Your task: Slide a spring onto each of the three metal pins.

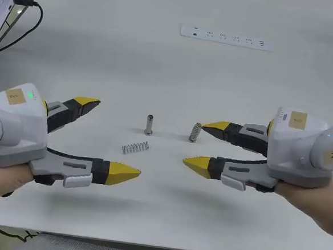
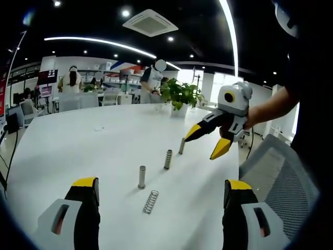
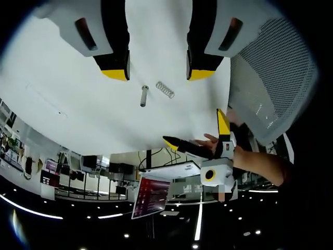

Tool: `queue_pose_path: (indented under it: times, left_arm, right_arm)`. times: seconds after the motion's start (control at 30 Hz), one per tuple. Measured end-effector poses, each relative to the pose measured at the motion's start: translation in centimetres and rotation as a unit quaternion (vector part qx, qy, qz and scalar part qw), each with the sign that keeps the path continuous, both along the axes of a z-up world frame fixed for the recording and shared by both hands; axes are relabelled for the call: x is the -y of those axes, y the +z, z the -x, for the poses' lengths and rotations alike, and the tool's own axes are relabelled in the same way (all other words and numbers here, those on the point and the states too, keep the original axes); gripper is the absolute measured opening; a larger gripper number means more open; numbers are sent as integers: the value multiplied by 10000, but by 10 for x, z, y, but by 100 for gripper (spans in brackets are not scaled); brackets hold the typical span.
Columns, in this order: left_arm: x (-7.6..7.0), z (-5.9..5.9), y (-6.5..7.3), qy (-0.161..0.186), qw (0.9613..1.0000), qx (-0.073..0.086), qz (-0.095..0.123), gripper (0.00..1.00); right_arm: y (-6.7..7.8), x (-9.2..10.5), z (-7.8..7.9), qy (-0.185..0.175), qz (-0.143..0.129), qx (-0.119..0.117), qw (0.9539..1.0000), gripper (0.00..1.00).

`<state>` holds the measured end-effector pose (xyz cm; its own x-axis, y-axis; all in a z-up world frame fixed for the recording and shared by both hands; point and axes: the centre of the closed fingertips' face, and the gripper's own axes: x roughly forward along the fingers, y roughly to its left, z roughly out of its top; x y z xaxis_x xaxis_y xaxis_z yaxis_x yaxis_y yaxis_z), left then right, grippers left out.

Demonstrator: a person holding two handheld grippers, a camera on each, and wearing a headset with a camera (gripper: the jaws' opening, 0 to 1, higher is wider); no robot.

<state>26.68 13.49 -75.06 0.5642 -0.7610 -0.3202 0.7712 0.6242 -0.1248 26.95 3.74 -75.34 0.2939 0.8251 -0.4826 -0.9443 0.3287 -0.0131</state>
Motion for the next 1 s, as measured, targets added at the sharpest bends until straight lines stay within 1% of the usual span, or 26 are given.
queue_pose_path:
  times: [0.27, 0.37, 0.43, 0.5, 0.57, 0.6, 0.7, 0.8, 0.87, 0.93, 0.97, 1.0]
  left_arm:
    - [-2, 2, 1, -2, 10000, 3, 18, 98]
    - [-2, 2, 0, -7, 10000, -13, 13, 98]
    - [-2, 2, -1, -10, 10000, -13, 13, 98]
    - [-2, 3, -1, -11, 10000, -15, 9, 98]
    - [-3, 3, -1, -2, 10000, -18, 7, 98]
    - [-3, 3, -2, 0, 10000, -21, 4, 98]
    - [-4, 3, -2, 17, 10000, -24, -2, 98]
    - [-5, 3, -2, 21, 10000, -28, 3, 98]
    - [-6, 4, -3, 23, 10000, -26, -10, 98]
    - [-7, 3, -2, 38, 10000, -5, 0, 98]
    - [-7, 4, -1, 44, 10000, -15, 18, 98]
    - [-7, 4, -1, 51, 10000, -9, 20, 98]
  right_arm:
    - [-6, -16, -1, 362, 216, 58, 9991, 40]
    - [-9, -26, -3, 538, 303, 103, 9980, 40]
    - [-11, -32, -3, 627, 335, 77, 9974, 40]
    - [-14, -39, -3, 755, 400, 123, 9963, 39]
    - [-17, -46, -3, 823, 437, 71, 9956, 38]
    - [-17, -49, -4, 857, 431, 82, 9954, 38]
    - [-19, -59, -5, 968, 441, 91, 9943, 36]
    - [-22, -64, -6, 1020, 464, 96, 9937, 31]
    - [-26, -67, -5, 1111, 539, 107, 9923, 28]
    - [-30, -70, -5, 1182, 609, 130, 9910, 29]
    - [-34, -70, -4, 1260, 720, 153, 9893, 28]
    - [-36, -71, -3, 1314, 764, 183, 9882, 28]
